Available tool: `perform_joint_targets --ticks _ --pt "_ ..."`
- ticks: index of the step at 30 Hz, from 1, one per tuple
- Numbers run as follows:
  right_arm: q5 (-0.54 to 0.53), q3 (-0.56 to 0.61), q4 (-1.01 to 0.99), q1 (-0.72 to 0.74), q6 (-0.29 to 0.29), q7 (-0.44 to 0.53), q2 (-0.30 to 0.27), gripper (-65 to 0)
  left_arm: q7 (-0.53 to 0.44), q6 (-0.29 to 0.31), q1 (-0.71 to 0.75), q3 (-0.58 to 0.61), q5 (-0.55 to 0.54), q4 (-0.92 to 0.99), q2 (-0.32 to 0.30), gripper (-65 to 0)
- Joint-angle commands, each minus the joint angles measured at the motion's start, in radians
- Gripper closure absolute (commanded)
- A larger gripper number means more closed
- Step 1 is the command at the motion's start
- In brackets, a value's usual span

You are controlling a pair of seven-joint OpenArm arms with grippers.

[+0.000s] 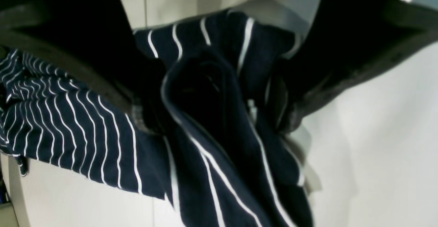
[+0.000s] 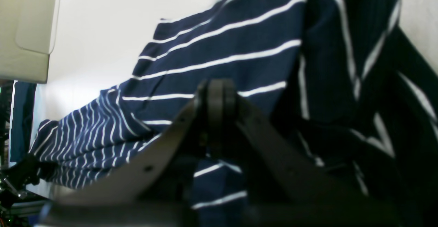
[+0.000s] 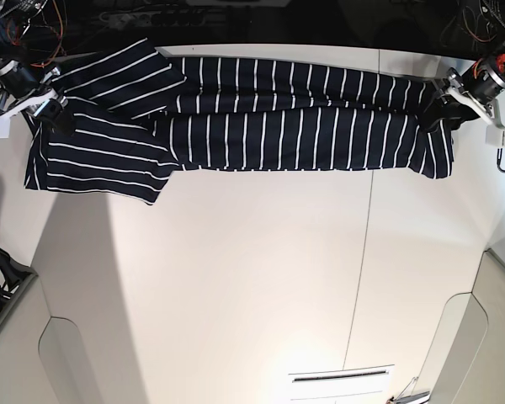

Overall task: Fold the T-shirt properly
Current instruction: 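Regrasp the folded strip's end with the left gripper, then fold the strip end with the left gripper toward the right gripper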

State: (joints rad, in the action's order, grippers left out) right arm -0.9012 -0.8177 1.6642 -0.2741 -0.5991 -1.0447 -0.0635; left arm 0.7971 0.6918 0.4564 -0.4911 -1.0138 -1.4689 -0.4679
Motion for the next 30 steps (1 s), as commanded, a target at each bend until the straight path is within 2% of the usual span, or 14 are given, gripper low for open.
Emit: perform_joint_targets --ticks 1,4,5,10,12,14,18,23,30 --pt "-0.035 -0.005 0.014 0.002 -0.007 0.015 -0.011 0.0 0.015 0.006 0.006 -0.001 -0.016 -0.005 -0.011 -32.8" --pt "-0.050 -0.005 0.014 0.002 -0.007 0.015 -0.011 0.0 0.015 0.006 -0.006 -0.001 -0.020 -0.005 -0.011 -6.7" --pt "-0.051 -0.005 0.014 0.002 -0.007 0.016 -0.011 0.0 0.015 0.006 -0.011 -0.001 -0.020 -0.005 -0.011 0.0" --pt "-0.068 -0.005 0.014 0.002 -0.007 0.012 -0.011 0.0 0.015 0.006 -0.062 -0.007 -0.030 -0.011 -0.012 0.0" --pt "-0.108 -0.005 0.014 0.002 -0.007 -0.023 -0.013 0.0 0.015 0.006 -0.085 -0.030 -0.045 -0.024 -0.012 0.0" --pt "-0.169 -0.005 0.015 0.002 -0.007 -0.064 -0.017 0.0 0.015 0.006 -0.099 -0.064 -0.047 -0.056 -0.012 0.0" --pt "-0.179 -0.005 0.015 0.002 -0.007 -0.074 -0.020 0.0 0.037 0.006 -0.099 -0.113 -0.051 -0.174 -0.012 0.0" --pt "-0.180 -0.005 0.015 0.002 -0.008 -0.074 -0.019 0.0 0.151 0.006 -0.098 -0.102 -0.132 -0.346 -0.010 0.0" --pt "-0.179 -0.005 0.015 0.002 -0.016 -0.073 -0.020 0.0 0.196 0.006 -0.087 -0.027 -0.150 -0.562 0.045 0.0"
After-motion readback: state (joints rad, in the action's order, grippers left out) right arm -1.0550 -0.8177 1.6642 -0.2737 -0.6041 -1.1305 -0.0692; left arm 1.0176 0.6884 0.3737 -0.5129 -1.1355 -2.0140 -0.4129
